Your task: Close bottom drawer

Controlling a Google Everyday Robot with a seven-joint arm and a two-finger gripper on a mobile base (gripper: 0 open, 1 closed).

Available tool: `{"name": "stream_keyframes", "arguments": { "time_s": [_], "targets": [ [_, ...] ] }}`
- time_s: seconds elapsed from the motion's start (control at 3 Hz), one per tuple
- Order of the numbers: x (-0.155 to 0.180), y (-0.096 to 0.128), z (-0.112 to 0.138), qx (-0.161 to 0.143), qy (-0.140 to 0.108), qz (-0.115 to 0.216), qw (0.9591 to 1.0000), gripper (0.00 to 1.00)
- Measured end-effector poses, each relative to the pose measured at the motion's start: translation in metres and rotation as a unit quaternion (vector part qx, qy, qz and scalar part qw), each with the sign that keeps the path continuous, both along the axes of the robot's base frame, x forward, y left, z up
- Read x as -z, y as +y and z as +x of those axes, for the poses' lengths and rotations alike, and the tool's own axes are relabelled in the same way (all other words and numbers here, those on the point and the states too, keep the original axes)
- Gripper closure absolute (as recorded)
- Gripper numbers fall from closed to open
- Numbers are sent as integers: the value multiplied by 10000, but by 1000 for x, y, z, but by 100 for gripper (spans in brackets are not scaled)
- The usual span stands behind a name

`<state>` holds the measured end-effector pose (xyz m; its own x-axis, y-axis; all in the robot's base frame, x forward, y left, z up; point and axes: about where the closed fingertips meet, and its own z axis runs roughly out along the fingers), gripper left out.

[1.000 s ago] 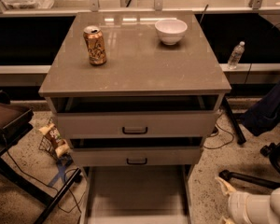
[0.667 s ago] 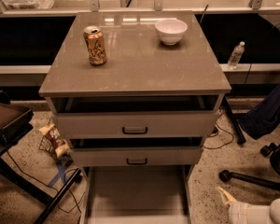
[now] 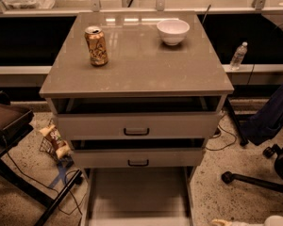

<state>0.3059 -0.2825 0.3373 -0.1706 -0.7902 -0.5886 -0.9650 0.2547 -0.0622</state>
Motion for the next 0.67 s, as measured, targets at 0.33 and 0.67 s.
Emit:
{"name": "stream_keyframes", "arguments": {
  "time_s": [0.33, 0.67],
  "targets": [
    [4, 0, -3, -12, 42, -9, 10000, 62],
    [11, 4, -5, -21, 87, 30, 10000, 93]
  ]
}}
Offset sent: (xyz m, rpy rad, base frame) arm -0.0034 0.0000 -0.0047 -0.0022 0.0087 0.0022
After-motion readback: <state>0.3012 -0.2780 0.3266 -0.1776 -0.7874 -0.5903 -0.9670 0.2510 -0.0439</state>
